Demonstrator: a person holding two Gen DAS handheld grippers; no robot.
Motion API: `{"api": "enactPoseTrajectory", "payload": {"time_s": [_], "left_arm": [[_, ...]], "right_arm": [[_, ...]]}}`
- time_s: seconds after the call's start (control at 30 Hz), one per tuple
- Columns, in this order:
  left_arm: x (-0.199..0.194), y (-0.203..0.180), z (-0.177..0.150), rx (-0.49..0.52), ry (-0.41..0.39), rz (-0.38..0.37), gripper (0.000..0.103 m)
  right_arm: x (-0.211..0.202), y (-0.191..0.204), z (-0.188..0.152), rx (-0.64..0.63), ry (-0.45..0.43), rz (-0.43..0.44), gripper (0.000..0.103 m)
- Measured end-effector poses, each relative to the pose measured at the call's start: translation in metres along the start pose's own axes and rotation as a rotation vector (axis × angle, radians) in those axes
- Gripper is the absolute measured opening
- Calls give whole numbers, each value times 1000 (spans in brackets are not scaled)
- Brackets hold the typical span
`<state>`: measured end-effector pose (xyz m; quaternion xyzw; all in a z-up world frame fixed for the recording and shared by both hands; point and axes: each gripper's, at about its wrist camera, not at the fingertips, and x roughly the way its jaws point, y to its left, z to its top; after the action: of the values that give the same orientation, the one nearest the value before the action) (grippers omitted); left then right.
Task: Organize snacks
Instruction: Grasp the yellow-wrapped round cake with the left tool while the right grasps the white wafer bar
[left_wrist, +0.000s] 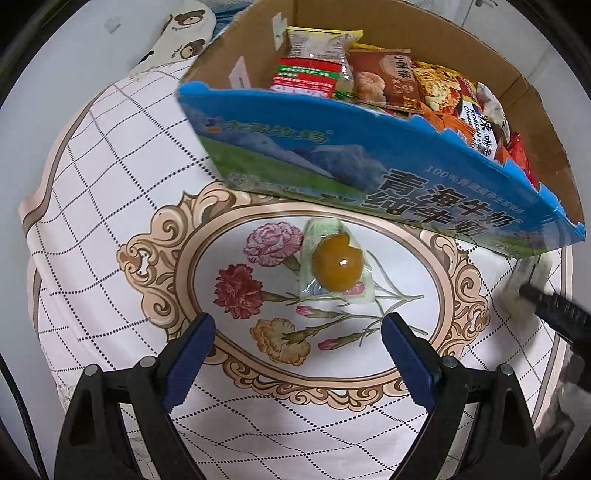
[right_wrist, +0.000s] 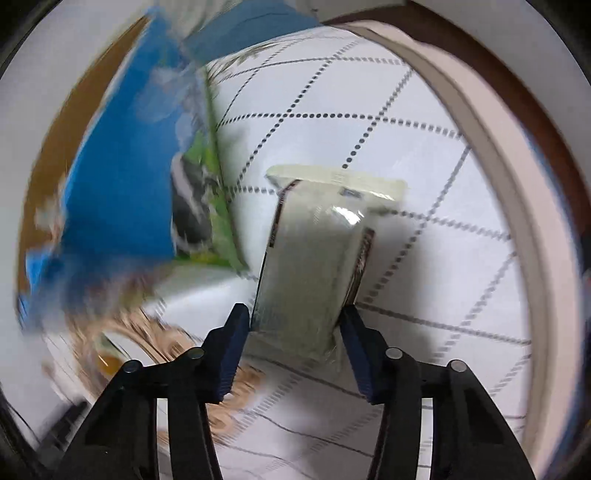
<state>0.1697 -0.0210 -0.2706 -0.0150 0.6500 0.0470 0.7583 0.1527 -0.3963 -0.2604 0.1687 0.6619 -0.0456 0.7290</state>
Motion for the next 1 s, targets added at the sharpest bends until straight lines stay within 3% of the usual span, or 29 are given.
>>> {"api": "enactPoseTrajectory", "payload": {"time_s": [0.1, 0.2, 0.43, 0.47, 0.5, 0.53, 0.57, 0.67, 0.77, 1.0], "left_arm": [[5, -8, 6, 29, 7, -5, 92], [19, -15, 16, 64, 25, -5, 92], [59, -27, 42, 112, 85, -2, 92], [63, -26, 45, 99, 85, -21, 88], [66, -24, 47, 84, 81, -36, 71], [69, -22, 49, 76, 84, -36, 61], [74, -22, 50, 75, 98, -50, 52], [75, -23, 46, 86, 92, -51, 46], [72, -21, 32, 96, 96, -61, 45], [76, -10, -29, 127, 180, -111, 45]], "right_arm": [[-6, -5, -4, -44, 11, -30, 54], [-10, -7, 3, -49, -13, -35, 69], [15, 3, 20, -29, 17, -64, 69], [18, 4, 20, -31, 23, -71, 69], [20, 6, 19, -35, 25, -76, 66], [21, 9, 17, -44, 26, -87, 60], [20, 11, 14, -56, 23, -89, 60], [21, 20, -5, -100, 41, -86, 59], [21, 29, -31, -142, 53, -96, 59], [29, 39, -110, -231, 163, -23, 59]]}}
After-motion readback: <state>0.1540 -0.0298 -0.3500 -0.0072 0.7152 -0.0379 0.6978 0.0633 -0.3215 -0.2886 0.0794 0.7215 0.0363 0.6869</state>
